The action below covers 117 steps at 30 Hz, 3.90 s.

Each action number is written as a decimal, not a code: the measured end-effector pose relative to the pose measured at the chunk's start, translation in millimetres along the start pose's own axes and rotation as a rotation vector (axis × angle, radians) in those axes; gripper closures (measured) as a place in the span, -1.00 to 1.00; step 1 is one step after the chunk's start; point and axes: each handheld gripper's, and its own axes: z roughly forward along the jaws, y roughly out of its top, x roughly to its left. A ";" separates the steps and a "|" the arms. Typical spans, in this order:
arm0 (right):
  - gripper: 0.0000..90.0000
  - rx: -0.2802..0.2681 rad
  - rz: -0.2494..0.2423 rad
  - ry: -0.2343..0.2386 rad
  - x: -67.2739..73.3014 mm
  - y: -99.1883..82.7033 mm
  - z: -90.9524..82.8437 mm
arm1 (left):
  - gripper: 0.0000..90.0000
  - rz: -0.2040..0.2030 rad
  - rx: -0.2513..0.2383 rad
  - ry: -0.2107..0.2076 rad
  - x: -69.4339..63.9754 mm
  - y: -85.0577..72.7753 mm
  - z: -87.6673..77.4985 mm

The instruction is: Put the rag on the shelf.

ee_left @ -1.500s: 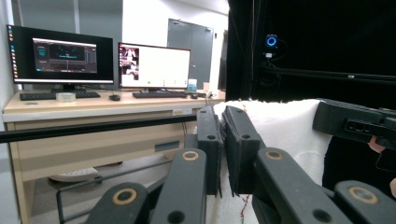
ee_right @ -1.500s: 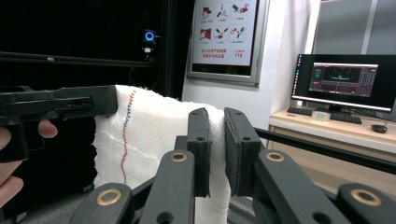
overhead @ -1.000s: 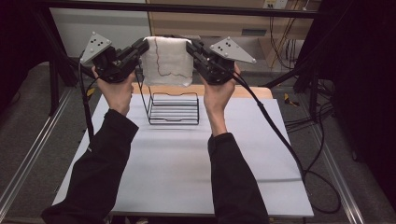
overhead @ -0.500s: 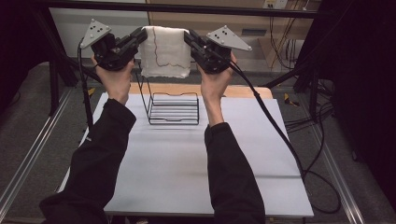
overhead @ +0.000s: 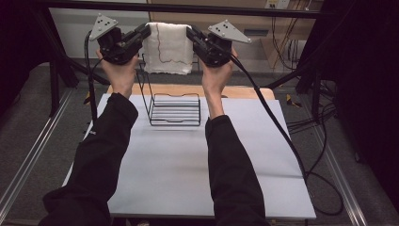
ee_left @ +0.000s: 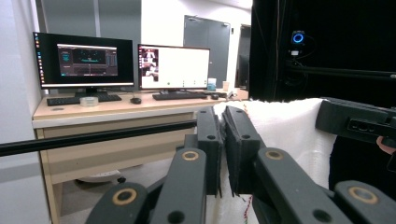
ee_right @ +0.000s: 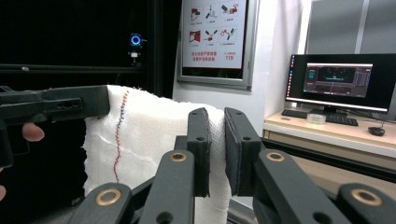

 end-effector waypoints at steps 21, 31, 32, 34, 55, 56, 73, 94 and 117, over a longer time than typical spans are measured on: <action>0.80 0.093 -0.020 0.004 -3.7 -18.9 18.7 | 0.88 -0.014 0.067 0.005 16.8 -26.8 6.0; 0.80 0.118 -0.016 0.013 -0.1 -30.0 9.3 | 0.88 0.006 0.088 -0.010 13.1 -39.1 -1.3; 0.80 0.126 -0.017 0.011 0.6 -30.8 8.3 | 0.88 0.004 0.086 -0.010 12.3 -40.4 -2.0; 0.80 0.130 -0.024 0.015 1.7 -32.7 5.8 | 0.88 0.001 0.084 -0.015 11.6 -43.1 -4.3; 0.78 0.200 -0.061 0.046 18.7 -42.1 -12.2 | 0.87 0.005 0.117 -0.040 6.8 -66.5 -28.8; 0.78 0.203 -0.061 0.046 20.0 -42.2 -13.2 | 0.87 0.002 0.117 -0.041 6.5 -67.4 -29.9; 0.75 0.241 -0.040 0.099 27.5 -55.5 -37.6 | 0.85 -0.002 0.154 -0.074 -3.0 -83.5 -50.5; 0.75 0.323 -0.041 0.147 30.5 -73.4 -48.7 | 0.80 0.016 0.249 -0.080 -5.6 -94.7 -58.0; 0.71 0.367 -0.058 0.165 30.2 -85.9 -49.2 | 0.96 -0.033 0.347 -0.027 -8.8 -78.4 -30.4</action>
